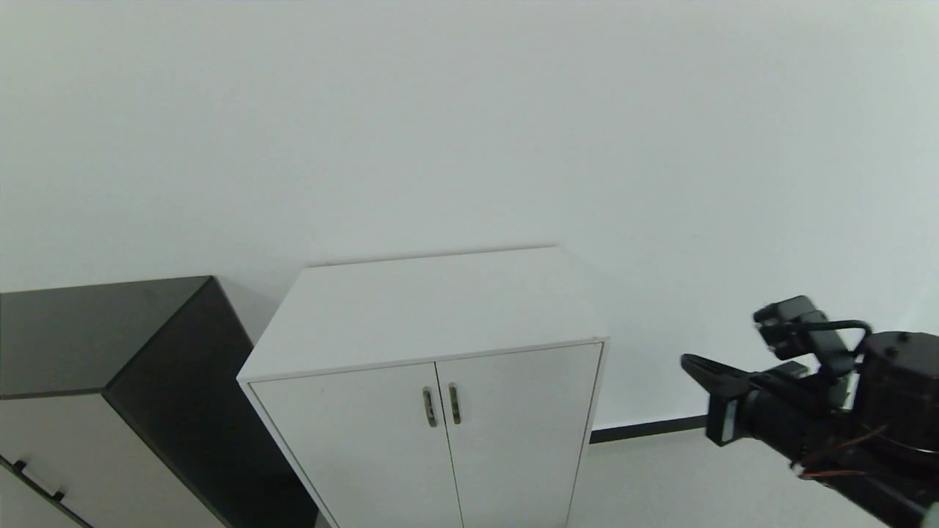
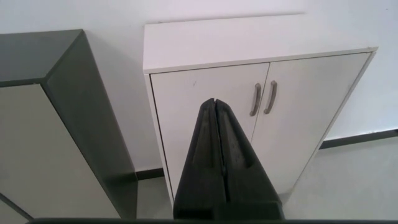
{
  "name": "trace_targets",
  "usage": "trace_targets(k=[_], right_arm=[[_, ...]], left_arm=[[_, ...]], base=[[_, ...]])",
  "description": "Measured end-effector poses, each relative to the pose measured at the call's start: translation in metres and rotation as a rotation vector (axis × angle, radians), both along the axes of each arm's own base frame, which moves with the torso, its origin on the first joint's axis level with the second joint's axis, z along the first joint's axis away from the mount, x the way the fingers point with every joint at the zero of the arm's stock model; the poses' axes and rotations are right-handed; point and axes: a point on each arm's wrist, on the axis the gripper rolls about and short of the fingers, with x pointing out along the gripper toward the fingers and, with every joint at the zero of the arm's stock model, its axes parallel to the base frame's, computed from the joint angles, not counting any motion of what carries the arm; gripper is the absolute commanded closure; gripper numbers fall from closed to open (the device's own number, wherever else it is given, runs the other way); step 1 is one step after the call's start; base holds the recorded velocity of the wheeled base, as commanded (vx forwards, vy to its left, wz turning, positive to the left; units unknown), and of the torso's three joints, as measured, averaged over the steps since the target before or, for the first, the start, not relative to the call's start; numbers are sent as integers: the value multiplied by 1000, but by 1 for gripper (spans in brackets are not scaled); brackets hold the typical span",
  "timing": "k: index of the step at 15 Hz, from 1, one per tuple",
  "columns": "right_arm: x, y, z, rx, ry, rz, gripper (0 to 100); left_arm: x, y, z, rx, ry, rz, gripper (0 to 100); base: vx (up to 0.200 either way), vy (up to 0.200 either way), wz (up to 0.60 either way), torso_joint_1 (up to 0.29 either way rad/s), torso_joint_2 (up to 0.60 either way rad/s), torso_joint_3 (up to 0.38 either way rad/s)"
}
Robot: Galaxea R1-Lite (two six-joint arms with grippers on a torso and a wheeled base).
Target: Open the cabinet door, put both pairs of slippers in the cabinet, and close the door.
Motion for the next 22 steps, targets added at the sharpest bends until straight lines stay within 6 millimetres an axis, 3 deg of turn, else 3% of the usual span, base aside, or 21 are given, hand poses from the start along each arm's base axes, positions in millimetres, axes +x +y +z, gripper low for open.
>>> trace_targets(k=[3, 5, 7, 9, 12, 19, 22], right_arm=[[-61, -51, 17, -62, 77, -97, 100], [-109, -79, 14, -91, 125, -123, 100], [-148, -99, -4, -99, 141, -118, 100], [-175, -110, -39, -115, 157, -84, 100], [-188, -113, -61, -79, 94, -35, 100], [-202, -114, -66, -34, -61, -319, 100], [-209, -114, -67, -11, -148, -361, 100]], left_arm=[[0, 0, 0, 5, 0, 0, 100], [0, 0, 0, 6, 0, 0, 100], [0, 0, 0, 6, 0, 0, 100], [0, 0, 0, 5, 0, 0, 100], [0, 0, 0, 6, 0, -1, 100], [0, 0, 0, 6, 0, -1, 100], [0, 0, 0, 6, 0, 0, 100]], base=[[0, 0, 0, 0, 0, 0], [0, 0, 0, 0, 0, 0], [0, 0, 0, 0, 0, 0], [0, 0, 0, 0, 0, 0], [0, 0, 0, 0, 0, 0], [0, 0, 0, 0, 0, 0], [0, 0, 0, 0, 0, 0]])
